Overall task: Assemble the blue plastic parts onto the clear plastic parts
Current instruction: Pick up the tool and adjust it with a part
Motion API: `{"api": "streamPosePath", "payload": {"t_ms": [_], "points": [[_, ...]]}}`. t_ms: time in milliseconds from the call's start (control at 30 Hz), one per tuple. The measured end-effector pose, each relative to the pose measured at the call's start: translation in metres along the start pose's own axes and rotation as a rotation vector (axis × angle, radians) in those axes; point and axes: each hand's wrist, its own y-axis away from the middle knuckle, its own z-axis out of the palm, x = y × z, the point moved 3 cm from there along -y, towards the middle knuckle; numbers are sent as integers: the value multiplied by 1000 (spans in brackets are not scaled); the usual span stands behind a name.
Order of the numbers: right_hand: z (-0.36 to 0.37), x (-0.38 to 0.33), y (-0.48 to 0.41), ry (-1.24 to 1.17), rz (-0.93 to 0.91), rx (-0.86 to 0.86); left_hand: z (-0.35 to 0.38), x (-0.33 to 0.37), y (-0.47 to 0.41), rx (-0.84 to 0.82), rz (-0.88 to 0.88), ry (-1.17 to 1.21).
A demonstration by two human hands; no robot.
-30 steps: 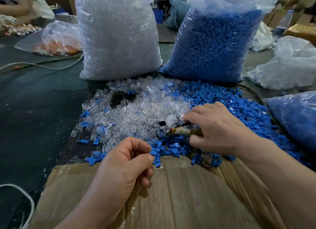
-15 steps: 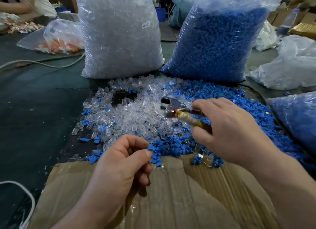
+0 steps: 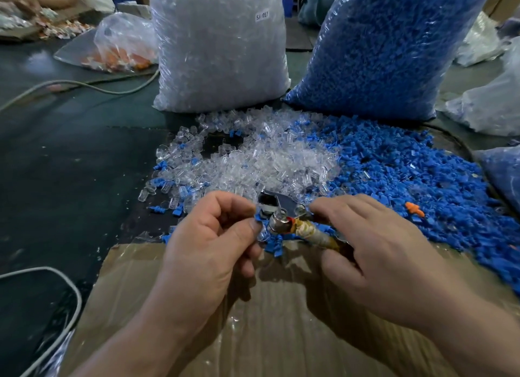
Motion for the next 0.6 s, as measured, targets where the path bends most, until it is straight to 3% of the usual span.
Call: {"api": "streamPosePath", "payload": {"t_ms": [433,600], "points": [[3,1,1,178,-89,-10,-3,4,3,-58,84,-100],[4,-5,1,124,-70,-5,-1,9,3,-35,140,-137]]}}
